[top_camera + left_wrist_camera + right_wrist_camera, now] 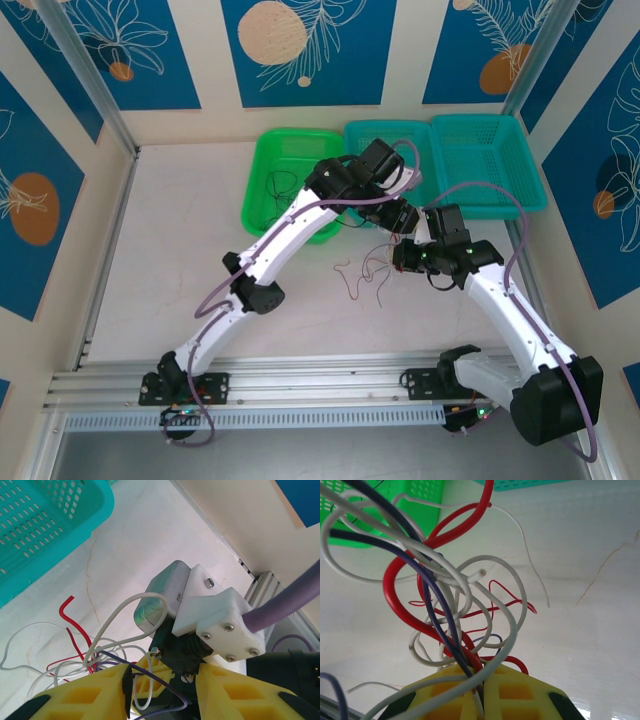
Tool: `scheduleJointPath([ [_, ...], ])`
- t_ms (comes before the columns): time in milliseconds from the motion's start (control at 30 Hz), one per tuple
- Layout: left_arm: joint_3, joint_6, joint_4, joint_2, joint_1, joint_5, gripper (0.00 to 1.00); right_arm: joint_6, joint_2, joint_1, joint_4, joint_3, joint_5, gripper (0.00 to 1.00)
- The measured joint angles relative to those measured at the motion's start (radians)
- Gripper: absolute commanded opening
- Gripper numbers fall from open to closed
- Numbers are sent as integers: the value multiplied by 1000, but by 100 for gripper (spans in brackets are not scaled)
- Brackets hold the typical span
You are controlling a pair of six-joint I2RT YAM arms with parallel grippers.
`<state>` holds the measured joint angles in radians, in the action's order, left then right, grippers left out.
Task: Untangle the cables
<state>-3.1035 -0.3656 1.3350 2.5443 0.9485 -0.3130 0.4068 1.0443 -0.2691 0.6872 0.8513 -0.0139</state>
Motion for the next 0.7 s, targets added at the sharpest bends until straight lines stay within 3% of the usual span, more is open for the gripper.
scheduleJointPath([
  [200, -14, -29, 14, 29, 0, -26, 39, 4, 2, 0, 24, 0, 12, 0],
  [300, -15, -47, 21, 37, 0, -25, 51, 8, 5, 1, 40, 0, 18, 0],
  [333, -15, -51, 28, 39, 0, -18, 50, 10, 5, 2, 44, 0, 21, 0],
  [400, -15, -55, 39, 44, -3, -19, 42, 11, 5, 2, 42, 0, 23, 0],
  [600, -18, -52, 50, 47, 3, -6, 0, 11, 4, 2, 32, 0, 22, 0],
  [700, -18, -51, 74, 51, -8, 34, 0, 11, -3, 2, 26, 0, 22, 0],
])
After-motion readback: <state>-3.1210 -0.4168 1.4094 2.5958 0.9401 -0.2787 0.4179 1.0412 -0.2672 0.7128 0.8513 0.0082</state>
